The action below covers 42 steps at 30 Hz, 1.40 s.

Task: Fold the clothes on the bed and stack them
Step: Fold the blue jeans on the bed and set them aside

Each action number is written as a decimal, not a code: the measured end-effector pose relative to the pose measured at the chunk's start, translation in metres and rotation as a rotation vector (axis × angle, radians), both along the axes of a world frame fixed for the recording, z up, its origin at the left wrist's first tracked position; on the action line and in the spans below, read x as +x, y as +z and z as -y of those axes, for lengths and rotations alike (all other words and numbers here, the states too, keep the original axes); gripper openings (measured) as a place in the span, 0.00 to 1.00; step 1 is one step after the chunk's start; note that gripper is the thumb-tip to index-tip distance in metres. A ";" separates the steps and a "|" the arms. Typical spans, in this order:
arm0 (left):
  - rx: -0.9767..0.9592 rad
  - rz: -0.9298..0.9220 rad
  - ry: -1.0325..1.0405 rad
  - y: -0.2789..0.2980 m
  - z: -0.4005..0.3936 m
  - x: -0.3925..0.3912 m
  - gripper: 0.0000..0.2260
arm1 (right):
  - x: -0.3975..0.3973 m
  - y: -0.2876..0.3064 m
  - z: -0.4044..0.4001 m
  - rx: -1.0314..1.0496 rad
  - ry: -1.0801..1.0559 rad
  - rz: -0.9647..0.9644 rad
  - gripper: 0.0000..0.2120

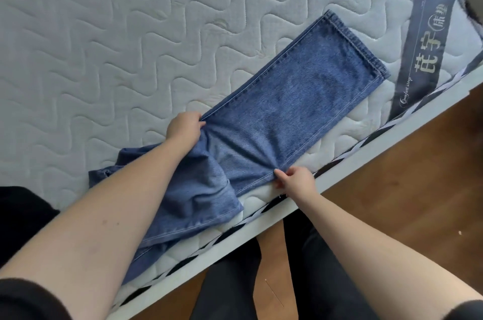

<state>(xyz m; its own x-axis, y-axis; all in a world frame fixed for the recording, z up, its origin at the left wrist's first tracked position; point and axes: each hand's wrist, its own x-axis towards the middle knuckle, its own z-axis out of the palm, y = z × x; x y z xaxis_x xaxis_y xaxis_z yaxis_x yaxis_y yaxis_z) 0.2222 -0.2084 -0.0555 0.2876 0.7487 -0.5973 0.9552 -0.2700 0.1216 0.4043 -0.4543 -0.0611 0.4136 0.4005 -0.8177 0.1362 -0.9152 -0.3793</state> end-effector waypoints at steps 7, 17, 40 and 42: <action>-0.079 0.100 0.036 0.000 -0.012 -0.012 0.11 | -0.038 0.008 -0.005 -0.009 -0.206 -0.283 0.19; -0.002 0.027 0.063 0.003 -0.009 -0.049 0.09 | -0.070 -0.007 -0.002 -0.069 -0.006 -0.051 0.19; 0.207 -0.075 -0.256 0.038 0.051 -0.249 0.06 | -0.229 0.042 0.002 0.474 1.320 0.183 0.34; 0.213 -0.089 -0.288 0.031 0.052 -0.263 0.08 | -0.246 0.039 -0.004 0.505 1.378 0.189 0.35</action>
<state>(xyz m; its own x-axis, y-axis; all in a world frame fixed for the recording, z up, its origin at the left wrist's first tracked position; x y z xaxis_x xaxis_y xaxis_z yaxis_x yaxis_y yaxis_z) -0.0405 -0.2601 -0.0246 0.4589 0.7546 -0.4690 0.8406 -0.5398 -0.0459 0.1580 -0.4501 -0.0218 -0.4382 0.7760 -0.4537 0.8504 0.1943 -0.4890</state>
